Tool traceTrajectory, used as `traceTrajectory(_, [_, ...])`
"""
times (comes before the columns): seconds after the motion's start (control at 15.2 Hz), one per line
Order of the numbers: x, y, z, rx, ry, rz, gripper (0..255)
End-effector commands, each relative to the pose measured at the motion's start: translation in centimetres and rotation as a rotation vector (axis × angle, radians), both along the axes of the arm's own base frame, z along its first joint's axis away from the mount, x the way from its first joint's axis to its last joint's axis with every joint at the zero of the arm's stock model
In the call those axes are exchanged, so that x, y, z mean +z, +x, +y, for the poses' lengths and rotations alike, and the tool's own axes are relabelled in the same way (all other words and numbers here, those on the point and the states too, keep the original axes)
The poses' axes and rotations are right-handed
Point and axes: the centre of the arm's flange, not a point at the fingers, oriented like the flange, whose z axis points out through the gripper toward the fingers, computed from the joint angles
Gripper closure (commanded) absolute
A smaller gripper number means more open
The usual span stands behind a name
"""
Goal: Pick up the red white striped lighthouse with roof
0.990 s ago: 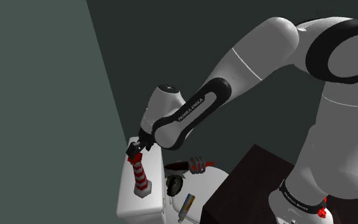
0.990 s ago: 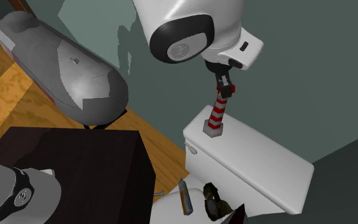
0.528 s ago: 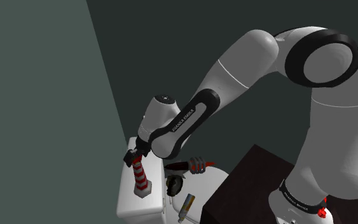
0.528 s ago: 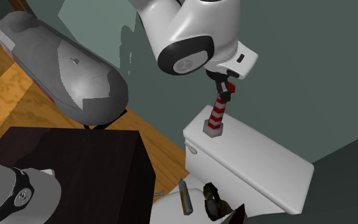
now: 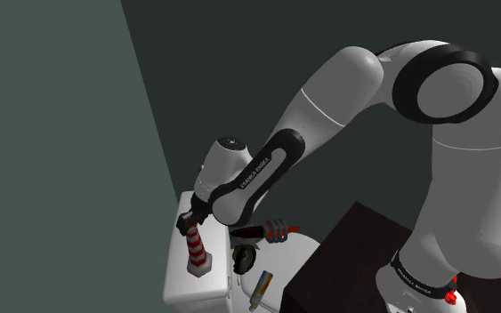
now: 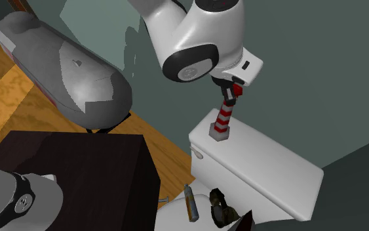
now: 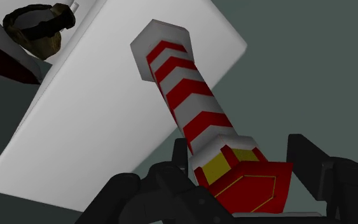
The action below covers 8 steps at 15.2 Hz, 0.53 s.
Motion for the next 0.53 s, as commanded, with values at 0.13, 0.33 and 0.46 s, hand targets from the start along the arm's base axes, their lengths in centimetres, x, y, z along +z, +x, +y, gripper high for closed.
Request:
traceTrajectory(0.13, [-0.1, -0.1, 0.0, 0.0, -0.001, 0.002, 255])
traceTrajectory(0.33, [0.4, 0.0, -0.1, 0.0, -0.001, 0.002, 255])
traceTrajectory(0.46, [1.4, 0.0, -0.1, 0.0, -0.001, 0.002, 255])
